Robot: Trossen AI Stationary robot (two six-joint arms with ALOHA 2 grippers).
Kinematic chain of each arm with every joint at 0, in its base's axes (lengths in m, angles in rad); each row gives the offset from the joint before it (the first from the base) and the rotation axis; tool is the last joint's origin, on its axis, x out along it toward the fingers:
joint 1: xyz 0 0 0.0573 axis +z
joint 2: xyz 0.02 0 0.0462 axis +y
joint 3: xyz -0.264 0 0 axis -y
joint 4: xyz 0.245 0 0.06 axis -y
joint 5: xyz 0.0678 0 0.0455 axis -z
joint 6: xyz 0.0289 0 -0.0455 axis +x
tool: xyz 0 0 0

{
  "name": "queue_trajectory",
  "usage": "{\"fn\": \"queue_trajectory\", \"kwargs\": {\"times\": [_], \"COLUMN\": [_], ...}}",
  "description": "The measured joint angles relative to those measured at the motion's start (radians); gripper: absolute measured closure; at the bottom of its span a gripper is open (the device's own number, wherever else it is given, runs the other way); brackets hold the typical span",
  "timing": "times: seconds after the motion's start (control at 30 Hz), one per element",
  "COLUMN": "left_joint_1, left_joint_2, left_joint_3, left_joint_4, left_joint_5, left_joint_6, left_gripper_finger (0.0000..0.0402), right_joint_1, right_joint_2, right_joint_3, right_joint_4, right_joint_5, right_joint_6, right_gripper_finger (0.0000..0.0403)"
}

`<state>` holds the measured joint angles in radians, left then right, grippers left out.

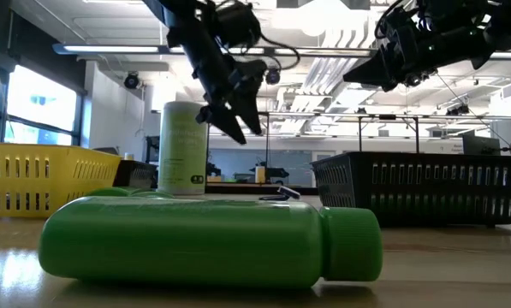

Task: Pick & Place Travel size toiletries
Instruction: Put the blue razor into the yellow bin

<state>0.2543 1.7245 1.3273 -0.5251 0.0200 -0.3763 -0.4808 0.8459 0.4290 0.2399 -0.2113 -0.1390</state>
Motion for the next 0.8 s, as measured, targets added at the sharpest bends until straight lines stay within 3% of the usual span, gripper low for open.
{"fn": "queue_trajectory", "kwargs": {"times": [0.17,0.43,0.8], "left_joint_1": [-0.002,-0.058,-0.101], "left_joint_2": [0.050,0.105,0.157], "left_joint_3": [0.000,0.000,0.000], "left_joint_4": [0.002,0.001,0.080], "left_joint_5": [-0.023,-0.178,-0.247], "left_joint_6": [-0.016,-0.059,-0.129], "left_gripper_finger": [0.0158,0.0158,0.0158], "right_joint_1": [0.000,0.000,0.000], "right_joint_2": [0.000,0.000,0.000], "right_joint_3": [0.000,0.000,0.000], "right_joint_4": [0.000,0.003,0.013], "right_joint_5": [0.002,0.003,0.002], "right_joint_6": [0.000,-0.016,-0.015], "right_gripper_finger": [0.0401,0.0401,0.0401]}}
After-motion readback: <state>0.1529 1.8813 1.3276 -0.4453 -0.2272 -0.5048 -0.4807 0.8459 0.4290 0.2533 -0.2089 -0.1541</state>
